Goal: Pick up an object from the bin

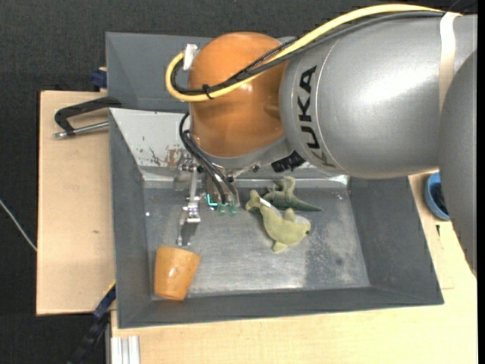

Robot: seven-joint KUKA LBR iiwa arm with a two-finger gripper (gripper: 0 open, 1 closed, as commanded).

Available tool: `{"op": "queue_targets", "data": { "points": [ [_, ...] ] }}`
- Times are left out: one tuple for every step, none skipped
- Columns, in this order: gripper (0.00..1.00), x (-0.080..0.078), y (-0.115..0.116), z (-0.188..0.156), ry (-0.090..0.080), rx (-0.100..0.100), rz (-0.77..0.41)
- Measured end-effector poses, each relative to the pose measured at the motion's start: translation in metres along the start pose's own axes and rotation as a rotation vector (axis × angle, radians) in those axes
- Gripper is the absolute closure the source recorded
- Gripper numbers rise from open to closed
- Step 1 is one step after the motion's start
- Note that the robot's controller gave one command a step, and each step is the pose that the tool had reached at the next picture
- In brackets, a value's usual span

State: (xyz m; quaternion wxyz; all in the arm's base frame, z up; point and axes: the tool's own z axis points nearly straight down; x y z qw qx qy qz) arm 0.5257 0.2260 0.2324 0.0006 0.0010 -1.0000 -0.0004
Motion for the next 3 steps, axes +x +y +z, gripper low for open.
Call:
{"op": "queue_targets", "data": {
  "points": [
    [0.0, 0.023, -0.01, 0.146, 0.005, 0.001, -0.497],
    [1.0, 0.021, -0.011, 0.143, 0.001, 0.003, -0.495],
    [1.0, -0.003, -0.042, -0.02, -0.015, 0.003, -1.013]
  ]
}}
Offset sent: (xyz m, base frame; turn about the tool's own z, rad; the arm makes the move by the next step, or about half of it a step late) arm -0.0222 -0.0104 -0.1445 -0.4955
